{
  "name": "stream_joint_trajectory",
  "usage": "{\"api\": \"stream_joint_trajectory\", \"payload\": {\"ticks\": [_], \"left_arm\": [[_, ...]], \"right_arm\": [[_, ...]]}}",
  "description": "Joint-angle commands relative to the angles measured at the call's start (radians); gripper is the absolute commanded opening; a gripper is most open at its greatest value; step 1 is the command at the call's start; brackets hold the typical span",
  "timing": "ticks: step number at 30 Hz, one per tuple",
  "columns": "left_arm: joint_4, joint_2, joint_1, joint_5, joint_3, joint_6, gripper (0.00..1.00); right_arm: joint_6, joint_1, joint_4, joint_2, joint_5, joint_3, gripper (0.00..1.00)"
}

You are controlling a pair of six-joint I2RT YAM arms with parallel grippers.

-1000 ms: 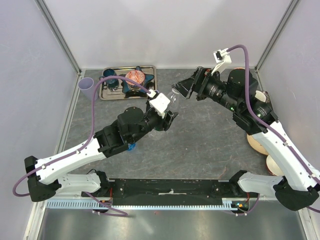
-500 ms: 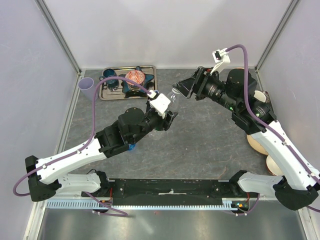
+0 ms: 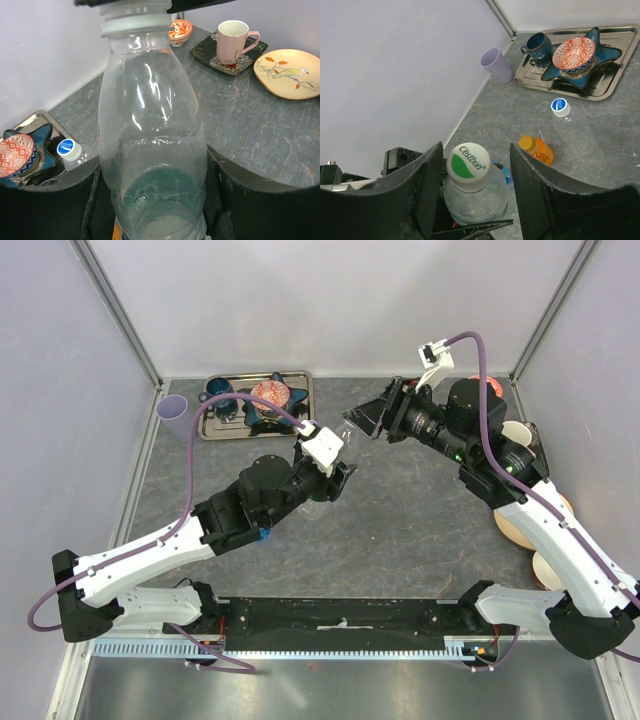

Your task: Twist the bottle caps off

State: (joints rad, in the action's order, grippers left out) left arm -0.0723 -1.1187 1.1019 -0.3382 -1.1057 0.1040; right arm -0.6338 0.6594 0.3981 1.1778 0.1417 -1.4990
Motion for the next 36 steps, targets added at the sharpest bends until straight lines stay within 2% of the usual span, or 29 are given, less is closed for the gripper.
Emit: {"api": "stream_joint_trajectory", "payload": {"ticks": [1,6,9,10,12,13,19,22,23,25,26,28,29,31,33,34,36], "left_arm": [[0.062,0.003,0.009,-0.018,0.004,0.036,0.49],[0.065,0.005,0.009,-0.018,0.004,0.036,0.49],[0.065,0.007,0.007,-0.018,0.007,0.031,0.49],[0.065,0.008,0.009,-0.015,0.009,0.03,0.49],[0.066,0.016,0.009,0.001,0.012,0.025,0.49],[0.068,0.02,0.009,0.01,0.015,0.022,0.49],[0.095,0.095,0.001,0.201,0.03,-0.023,0.47],[0.094,0.14,-0.04,0.416,0.027,-0.085,0.48],[0.094,0.149,-0.062,0.564,0.024,-0.093,0.49],[0.104,0.152,-0.161,0.768,0.006,-0.217,0.5],[0.121,0.148,-0.2,0.979,0.001,-0.26,0.5],[0.218,0.132,-0.301,1.172,-0.005,-0.409,0.5],[0.262,0.113,-0.327,1.335,-0.003,-0.464,0.49],[0.4,0.089,-0.367,1.483,0.001,-0.608,0.49],[0.497,0.057,-0.375,1.554,0.012,-0.724,0.49],[0.597,0.047,-0.375,1.605,0.015,-0.762,0.49],[0.704,0.013,-0.375,1.637,0.03,-0.887,0.49]], "right_arm": [[-0.004,0.008,-0.035,-0.003,0.018,0.009,0.61],[-0.004,0.009,-0.033,-0.006,0.016,0.016,0.56],[0.0,0.008,-0.033,-0.009,0.019,0.017,0.43],[0.002,0.008,-0.033,-0.009,0.019,0.019,0.31],[0.005,0.009,-0.033,-0.01,0.024,0.022,0.14],[0.008,0.009,-0.033,-0.012,0.033,0.026,0.0],[0.092,0.008,-0.047,-0.044,0.084,0.036,0.0],[0.164,0.008,-0.045,-0.063,0.171,0.008,0.0],[0.183,0.009,-0.036,-0.063,0.246,-0.003,0.0],[0.212,0.009,-0.035,-0.066,0.327,-0.024,0.0],[0.241,0.009,-0.036,-0.066,0.363,-0.027,0.0],[0.258,0.009,-0.044,-0.079,0.464,-0.026,0.0],[0.269,0.008,-0.063,-0.096,0.487,-0.02,0.0],[0.272,0.008,-0.12,-0.115,0.571,0.008,0.0],[0.266,0.009,-0.169,-0.147,0.649,0.046,0.0],[0.261,0.009,-0.229,-0.158,0.677,0.06,0.0],[0.226,0.008,-0.306,-0.194,0.726,0.115,0.0]]}}
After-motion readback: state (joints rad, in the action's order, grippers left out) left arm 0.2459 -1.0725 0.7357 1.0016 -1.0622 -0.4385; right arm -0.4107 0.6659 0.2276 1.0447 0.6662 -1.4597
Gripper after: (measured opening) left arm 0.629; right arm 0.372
